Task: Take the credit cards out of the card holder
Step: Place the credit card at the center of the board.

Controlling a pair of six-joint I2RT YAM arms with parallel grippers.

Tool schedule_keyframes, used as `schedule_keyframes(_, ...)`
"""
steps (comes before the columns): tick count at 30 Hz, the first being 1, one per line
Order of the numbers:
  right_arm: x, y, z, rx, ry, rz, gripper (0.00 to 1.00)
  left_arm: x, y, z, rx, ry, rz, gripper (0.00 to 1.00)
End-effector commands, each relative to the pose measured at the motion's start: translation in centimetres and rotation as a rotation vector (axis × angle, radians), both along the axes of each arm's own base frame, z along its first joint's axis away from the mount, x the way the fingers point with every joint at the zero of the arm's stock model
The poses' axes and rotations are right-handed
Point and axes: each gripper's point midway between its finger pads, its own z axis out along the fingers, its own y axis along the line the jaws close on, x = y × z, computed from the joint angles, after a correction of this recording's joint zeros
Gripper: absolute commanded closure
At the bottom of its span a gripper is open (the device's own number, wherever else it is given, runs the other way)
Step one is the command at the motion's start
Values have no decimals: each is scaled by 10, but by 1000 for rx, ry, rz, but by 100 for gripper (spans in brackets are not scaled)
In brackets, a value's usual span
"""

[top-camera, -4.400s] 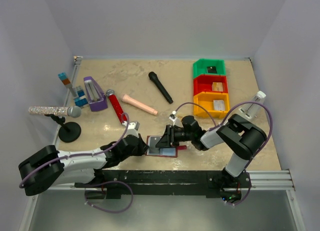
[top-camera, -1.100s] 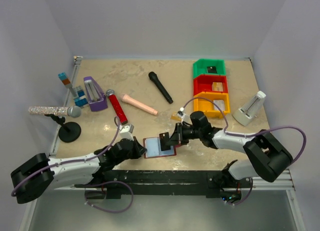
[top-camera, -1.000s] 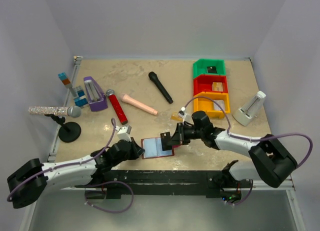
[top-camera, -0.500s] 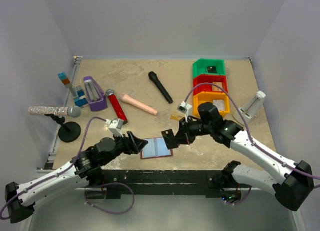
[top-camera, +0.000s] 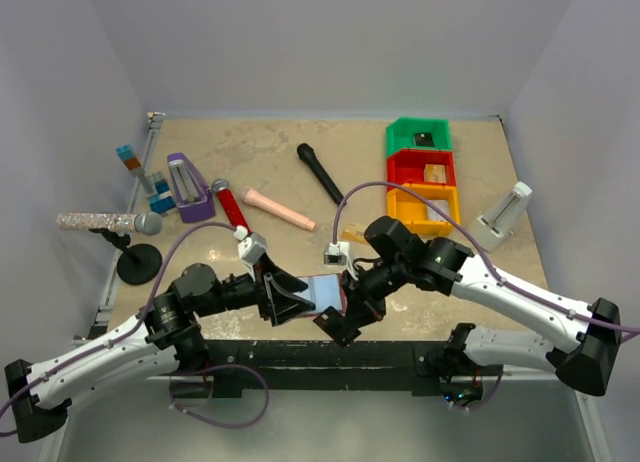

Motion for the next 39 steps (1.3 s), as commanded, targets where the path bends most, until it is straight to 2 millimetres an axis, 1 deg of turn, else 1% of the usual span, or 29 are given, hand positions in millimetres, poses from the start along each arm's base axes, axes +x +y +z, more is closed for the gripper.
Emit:
schedule_keyframes(1, -12, 0, 22, 48, -18, 92, 100, -25, -10, 23, -47, -83, -181, 29)
schedule_keyframes(8, -10, 5, 27, 50, -36, 96, 100, -28, -20, 12, -14, -49, -234, 33)
schedule_keyframes(10, -11, 6, 29, 54, -37, 100, 100, -29, -22, 13, -19, -46, -246, 34)
schedule_keyframes(14, -11, 8, 29, 51, -41, 104, 100, -31, -26, 9, -13, -35, -273, 40)
schedule_keyframes(17, -11, 8, 30, 51, -41, 107, 100, -33, -28, 6, -11, -27, -293, 48)
schedule_keyframes(22, -11, 8, 29, 44, -42, 110, 100, -34, -31, 5, -21, -19, -311, 68)
schedule_keyframes(29, -10, 6, 28, 37, -54, 107, 100, -39, -32, 4, -25, -15, -343, 100)
schedule_keyframes(34, -11, 5, 29, 40, -58, 117, 100, -43, -32, 5, -47, -19, -364, 100)
schedule_keyframes(35, -11, 4, 29, 37, -58, 117, 95, -43, -32, 6, -52, -20, -364, 100)
schedule_keyframes(37, -11, 4, 28, 31, -59, 114, 71, -42, -31, 6, -57, -20, -354, 100)
schedule_keyframes(39, -8, 3, 27, 21, -73, 87, 57, -38, -30, 5, -61, -19, -326, 100)
